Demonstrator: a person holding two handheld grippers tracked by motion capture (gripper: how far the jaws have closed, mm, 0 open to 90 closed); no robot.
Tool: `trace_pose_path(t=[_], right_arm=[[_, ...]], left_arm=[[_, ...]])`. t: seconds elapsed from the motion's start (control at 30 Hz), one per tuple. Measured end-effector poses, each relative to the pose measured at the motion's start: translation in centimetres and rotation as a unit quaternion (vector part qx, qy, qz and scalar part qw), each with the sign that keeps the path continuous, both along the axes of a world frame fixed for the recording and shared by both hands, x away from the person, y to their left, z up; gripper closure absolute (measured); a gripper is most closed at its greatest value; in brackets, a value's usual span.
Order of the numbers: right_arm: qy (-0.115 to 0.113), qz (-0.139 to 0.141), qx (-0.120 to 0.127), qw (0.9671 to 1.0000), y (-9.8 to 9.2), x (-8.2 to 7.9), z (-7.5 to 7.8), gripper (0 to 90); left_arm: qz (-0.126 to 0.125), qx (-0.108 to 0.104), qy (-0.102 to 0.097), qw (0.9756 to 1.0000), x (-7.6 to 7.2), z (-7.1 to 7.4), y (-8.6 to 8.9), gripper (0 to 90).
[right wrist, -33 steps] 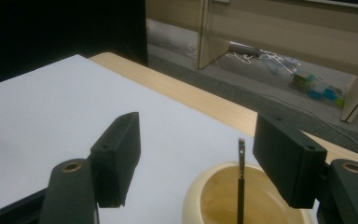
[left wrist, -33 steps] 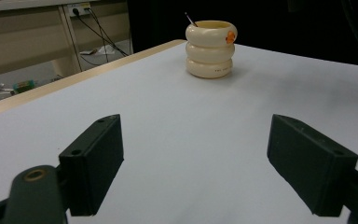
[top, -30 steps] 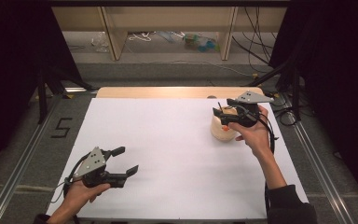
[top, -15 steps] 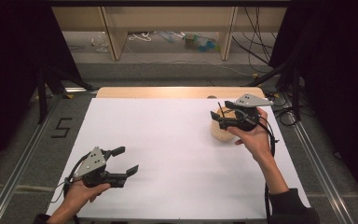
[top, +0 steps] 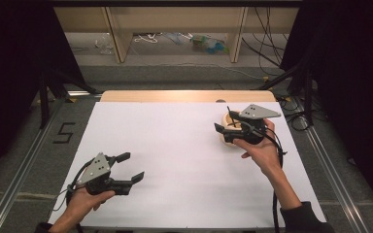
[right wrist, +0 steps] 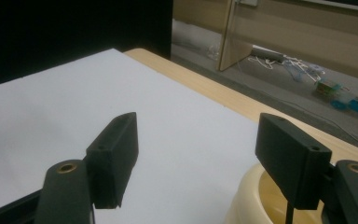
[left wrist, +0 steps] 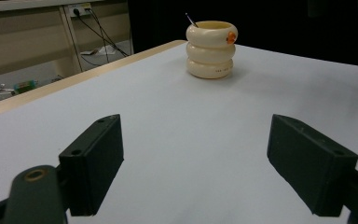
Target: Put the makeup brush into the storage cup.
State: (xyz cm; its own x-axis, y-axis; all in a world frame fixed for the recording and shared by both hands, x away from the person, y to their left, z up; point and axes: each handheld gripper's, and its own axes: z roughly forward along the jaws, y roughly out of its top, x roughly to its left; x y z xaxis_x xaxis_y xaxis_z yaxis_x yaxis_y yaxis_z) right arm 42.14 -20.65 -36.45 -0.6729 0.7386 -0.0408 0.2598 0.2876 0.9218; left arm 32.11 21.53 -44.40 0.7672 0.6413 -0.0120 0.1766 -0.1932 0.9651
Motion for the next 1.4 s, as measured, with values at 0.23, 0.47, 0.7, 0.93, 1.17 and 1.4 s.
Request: trace_pose_path(t=[0.23,0.47,0.7,0.93,1.17,1.4], right_arm=[[0.005,-0.002,0.033,0.9995,-0.3,-0.5,-0.4,23.7],[0.011,-0.004,0.035,0.9993,-0.3,-1.2,-0.9,20.5],[0.002,0.005,0.04,0.9992,-0.3,-2.2,-1.4,19.7],[0.006,0.01,0.036,0.9993,-0.3,-3.1,-1.9,19.5],[0.015,0.023,0.039,0.9989,0.0,-4.0,-2.5,20.0],[0.006,0.031,0.043,0.9986,-0.3,-5.0,-3.3,20.3]], left_arm=[[0.001,0.001,0.001,1.0,0.0,0.0,0.0,18.3],[0.001,0.0,0.001,1.0,0.0,0.0,0.0,18.3],[0.004,0.0,0.0,1.0,-0.1,0.0,0.1,18.3],[0.005,0.0,0.002,1.0,-0.1,0.0,0.1,18.3],[0.008,0.001,0.003,1.0,0.0,0.0,0.2,18.3],[0.009,0.005,0.003,0.9999,0.1,0.0,0.1,18.3]])
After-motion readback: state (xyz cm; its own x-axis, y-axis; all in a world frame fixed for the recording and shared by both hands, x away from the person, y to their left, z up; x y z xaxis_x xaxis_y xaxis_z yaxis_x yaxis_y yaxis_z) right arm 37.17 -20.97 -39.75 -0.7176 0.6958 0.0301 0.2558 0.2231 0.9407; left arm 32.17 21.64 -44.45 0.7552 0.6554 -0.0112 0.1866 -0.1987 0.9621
